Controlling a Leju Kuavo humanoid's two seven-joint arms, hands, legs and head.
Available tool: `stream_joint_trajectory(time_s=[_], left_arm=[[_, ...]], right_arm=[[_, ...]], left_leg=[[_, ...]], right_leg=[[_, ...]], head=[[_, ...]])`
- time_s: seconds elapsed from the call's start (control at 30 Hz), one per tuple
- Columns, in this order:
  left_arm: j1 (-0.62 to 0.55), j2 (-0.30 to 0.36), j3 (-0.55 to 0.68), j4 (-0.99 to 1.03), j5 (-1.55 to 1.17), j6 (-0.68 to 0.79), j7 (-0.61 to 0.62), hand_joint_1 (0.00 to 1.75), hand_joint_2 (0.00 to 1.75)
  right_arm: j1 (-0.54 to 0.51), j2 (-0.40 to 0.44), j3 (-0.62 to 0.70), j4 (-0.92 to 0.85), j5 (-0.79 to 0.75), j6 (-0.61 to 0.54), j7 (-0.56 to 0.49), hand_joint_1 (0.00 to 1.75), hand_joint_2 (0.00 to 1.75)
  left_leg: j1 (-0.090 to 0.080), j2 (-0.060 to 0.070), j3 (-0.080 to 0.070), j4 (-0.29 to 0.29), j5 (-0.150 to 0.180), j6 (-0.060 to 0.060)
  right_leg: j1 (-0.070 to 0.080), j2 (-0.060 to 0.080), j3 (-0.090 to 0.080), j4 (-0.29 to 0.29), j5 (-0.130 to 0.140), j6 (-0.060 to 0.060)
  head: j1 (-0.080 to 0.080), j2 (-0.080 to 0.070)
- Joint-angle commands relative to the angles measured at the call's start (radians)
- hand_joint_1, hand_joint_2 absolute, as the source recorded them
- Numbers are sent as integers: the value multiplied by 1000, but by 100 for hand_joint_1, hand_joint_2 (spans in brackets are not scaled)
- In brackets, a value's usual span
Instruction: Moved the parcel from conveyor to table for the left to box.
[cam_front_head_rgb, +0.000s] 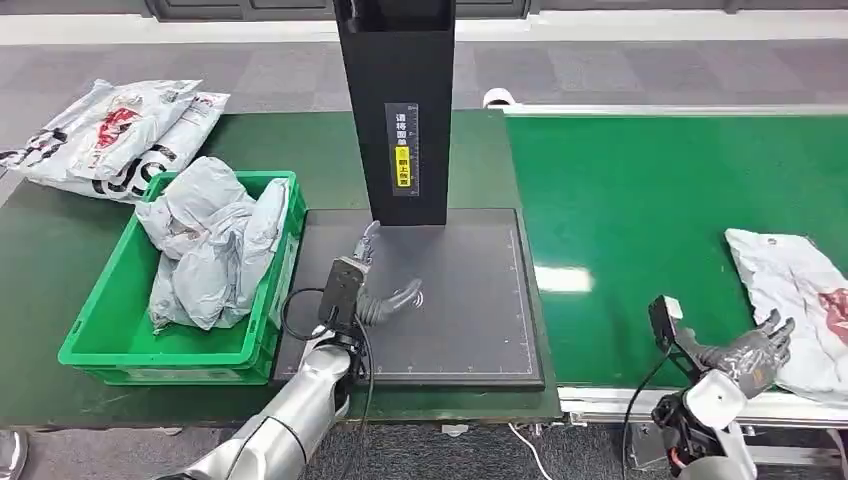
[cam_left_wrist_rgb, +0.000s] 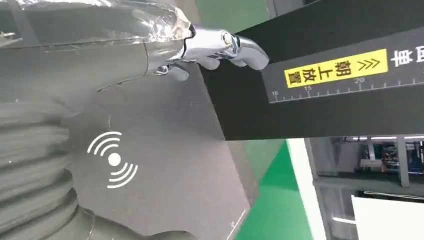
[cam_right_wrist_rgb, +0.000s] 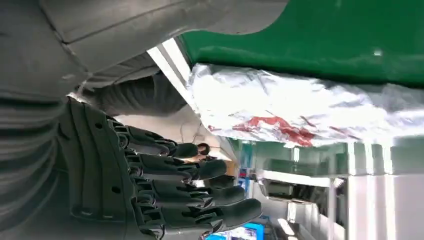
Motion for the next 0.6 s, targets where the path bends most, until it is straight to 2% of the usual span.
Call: stream_joint_trajectory(time_s=[0.03,0.33,0.6], left_arm=[[-47,27,-16,94,-5,0,4,0,175],[-37,36,-1,98,-10,10,4,0,175],[-15,38,35,101,1,63,4,0,175]], right_arm=[[-66,-92,172,258,-2,66,75,0,175],[-68,-110,251,259,-2,106,146,0,175],[-75,-104,262,259,-2,107,152,0,175]], left_leg=[[1,2,2,-2,0,0],[0,3,1,-1,0,0],[1,4,2,-1,0,0]], right_leg=[[1,0,3,-3,1,-1],[1,2,1,-1,1,-1],[1,3,1,-2,1,-1]], head=[[0,0],[0,0],[0,0]])
